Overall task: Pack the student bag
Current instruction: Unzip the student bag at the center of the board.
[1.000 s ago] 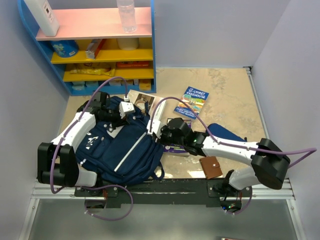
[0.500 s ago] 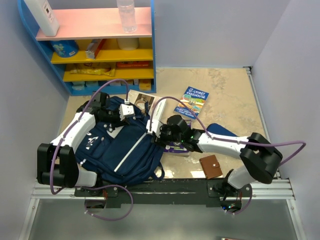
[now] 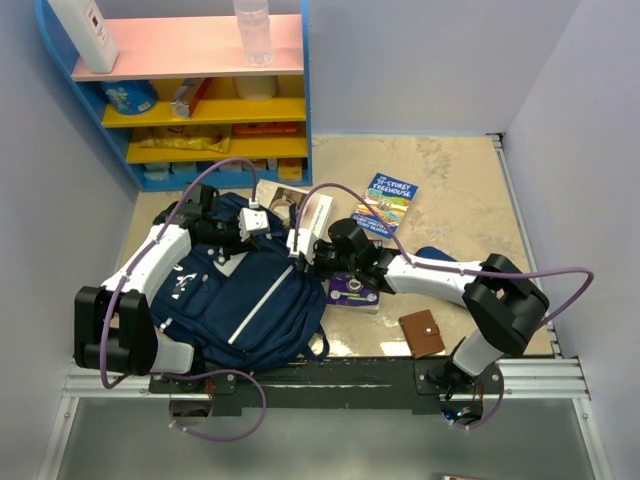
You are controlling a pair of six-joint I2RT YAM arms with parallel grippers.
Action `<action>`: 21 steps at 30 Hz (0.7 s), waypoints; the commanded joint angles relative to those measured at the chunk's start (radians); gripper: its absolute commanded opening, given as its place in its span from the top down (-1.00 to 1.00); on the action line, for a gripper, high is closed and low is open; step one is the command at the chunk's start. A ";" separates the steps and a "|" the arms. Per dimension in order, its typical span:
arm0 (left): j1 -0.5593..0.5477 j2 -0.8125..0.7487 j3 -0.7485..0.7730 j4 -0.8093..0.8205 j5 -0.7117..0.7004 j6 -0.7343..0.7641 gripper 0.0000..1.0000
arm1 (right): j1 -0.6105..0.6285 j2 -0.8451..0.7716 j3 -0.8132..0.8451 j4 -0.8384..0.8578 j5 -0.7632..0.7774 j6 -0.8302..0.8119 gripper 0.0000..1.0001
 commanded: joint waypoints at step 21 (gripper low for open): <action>-0.004 0.011 -0.011 -0.007 0.041 -0.016 1.00 | -0.001 0.033 0.020 -0.025 -0.092 -0.001 0.16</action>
